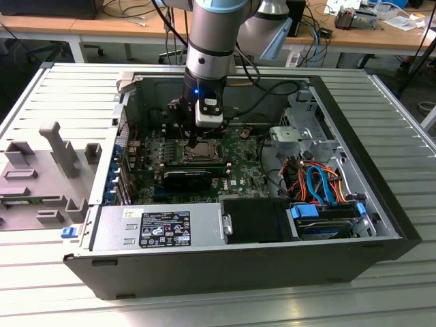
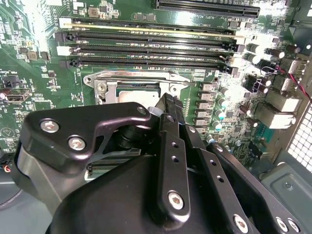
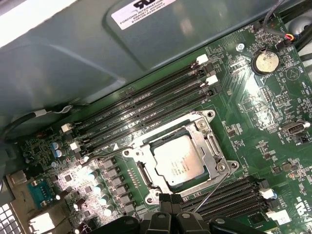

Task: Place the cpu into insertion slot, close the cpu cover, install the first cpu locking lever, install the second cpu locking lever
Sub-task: 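Install the first cpu locking lever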

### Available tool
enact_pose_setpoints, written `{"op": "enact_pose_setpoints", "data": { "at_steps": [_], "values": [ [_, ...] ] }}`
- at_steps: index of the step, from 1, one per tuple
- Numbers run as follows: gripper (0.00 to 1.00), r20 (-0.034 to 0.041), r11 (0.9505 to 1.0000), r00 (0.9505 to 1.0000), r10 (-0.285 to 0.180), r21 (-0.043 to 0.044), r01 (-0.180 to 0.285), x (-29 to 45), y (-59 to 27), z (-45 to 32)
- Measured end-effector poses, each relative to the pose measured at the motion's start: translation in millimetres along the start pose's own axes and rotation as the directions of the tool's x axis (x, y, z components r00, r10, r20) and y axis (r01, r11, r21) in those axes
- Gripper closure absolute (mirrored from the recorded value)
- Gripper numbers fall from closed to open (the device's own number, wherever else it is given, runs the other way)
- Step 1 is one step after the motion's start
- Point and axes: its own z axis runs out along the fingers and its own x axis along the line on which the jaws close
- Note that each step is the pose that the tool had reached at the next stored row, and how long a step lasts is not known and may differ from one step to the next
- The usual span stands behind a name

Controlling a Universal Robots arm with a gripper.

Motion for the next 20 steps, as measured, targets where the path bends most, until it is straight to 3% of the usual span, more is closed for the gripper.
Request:
{"op": "enact_pose_setpoints", "data": {
  "at_steps": [20],
  "values": [
    [0.89, 0.0028, 0.9996, 0.9996, -0.029, 0.0032, 0.029, 0.0, 0.0, 0.0]
  ]
}}
